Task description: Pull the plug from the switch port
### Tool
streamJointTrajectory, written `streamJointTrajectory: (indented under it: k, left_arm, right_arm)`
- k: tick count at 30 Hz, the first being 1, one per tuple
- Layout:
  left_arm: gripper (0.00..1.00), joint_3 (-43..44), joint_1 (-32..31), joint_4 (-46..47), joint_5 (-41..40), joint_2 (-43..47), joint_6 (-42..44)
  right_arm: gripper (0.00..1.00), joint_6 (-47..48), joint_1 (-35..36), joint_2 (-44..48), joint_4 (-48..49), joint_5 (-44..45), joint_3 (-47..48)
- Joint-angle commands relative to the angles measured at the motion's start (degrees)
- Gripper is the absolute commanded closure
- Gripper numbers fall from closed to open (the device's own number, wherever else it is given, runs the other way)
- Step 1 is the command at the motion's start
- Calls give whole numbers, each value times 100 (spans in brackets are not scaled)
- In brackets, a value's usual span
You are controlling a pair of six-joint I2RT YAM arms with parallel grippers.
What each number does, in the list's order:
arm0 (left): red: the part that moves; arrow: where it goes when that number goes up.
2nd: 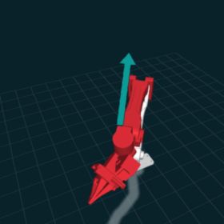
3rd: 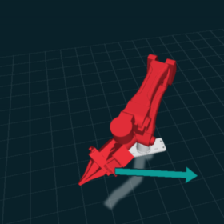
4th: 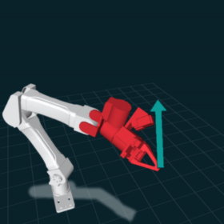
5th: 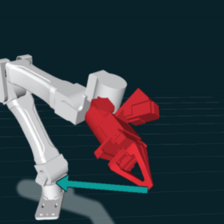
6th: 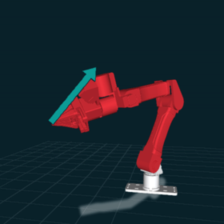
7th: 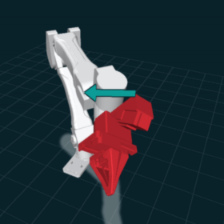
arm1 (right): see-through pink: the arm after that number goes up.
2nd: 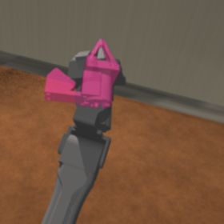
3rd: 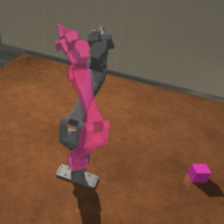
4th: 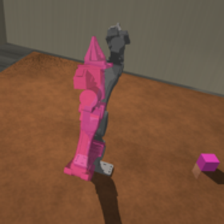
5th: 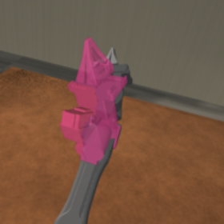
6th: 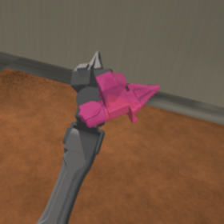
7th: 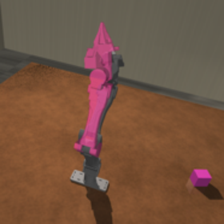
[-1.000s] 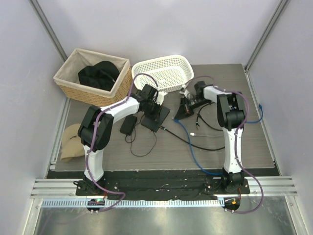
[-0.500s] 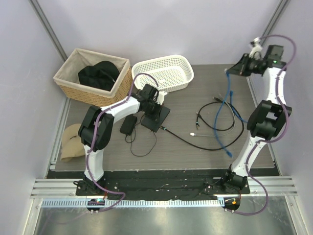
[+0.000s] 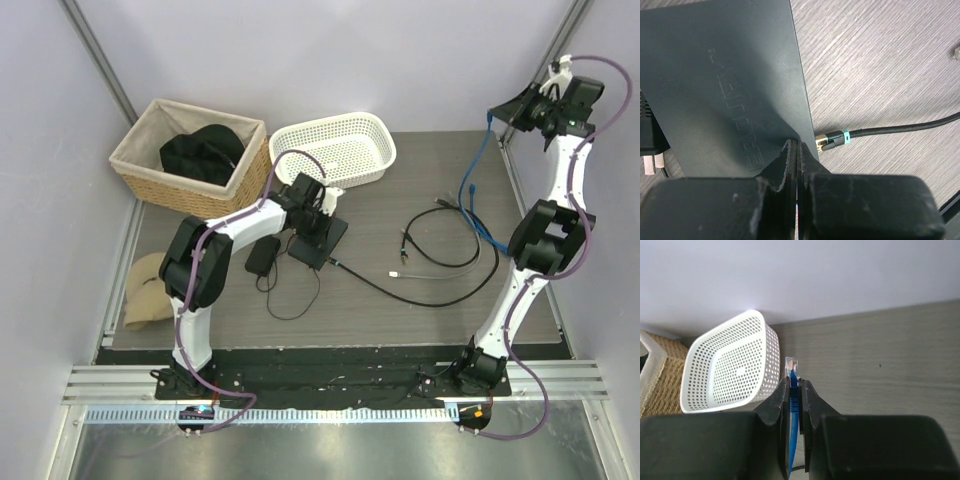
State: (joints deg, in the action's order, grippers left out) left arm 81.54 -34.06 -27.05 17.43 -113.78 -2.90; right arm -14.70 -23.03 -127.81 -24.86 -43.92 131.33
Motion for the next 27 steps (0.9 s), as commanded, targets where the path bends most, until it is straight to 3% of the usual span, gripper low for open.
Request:
streamJointTrajectory:
  k: [1, 12, 18, 19, 20, 21, 23, 27]
  left_arm:
    - [100, -419, -39, -530, -302, -119, 149]
    - [100, -481, -39, -459, -346, -66, 184]
    - [100, -534, -39, -415, -372, -66, 219]
    - [100, -525, -39, -415, -398, -74, 219]
    - [100, -534, -39, -407, -398, -57, 219]
    - [100, -534, -39, -380, -433, -48, 219]
    - [100, -551, -39, -371, -477, -39, 246]
    - [100, -298, -39, -467, -495, 162, 272]
  right_arm:
    - [99, -358, 140, -148, 245, 147, -693]
    - [96, 107, 571, -438, -71, 507, -1435]
    - [81, 310, 1045, -526, -107, 490, -1172]
    - [76, 318, 1194, -517, -107, 516, -1119]
    - [47, 310, 1282, -360, -141, 943, -1075]
    - [28, 379, 1370, -263, -150, 1086, -987]
    - [1, 564, 1685, 122, -142, 1210, -803]
    - [0, 845, 2293, 904, -203, 3042, -669]
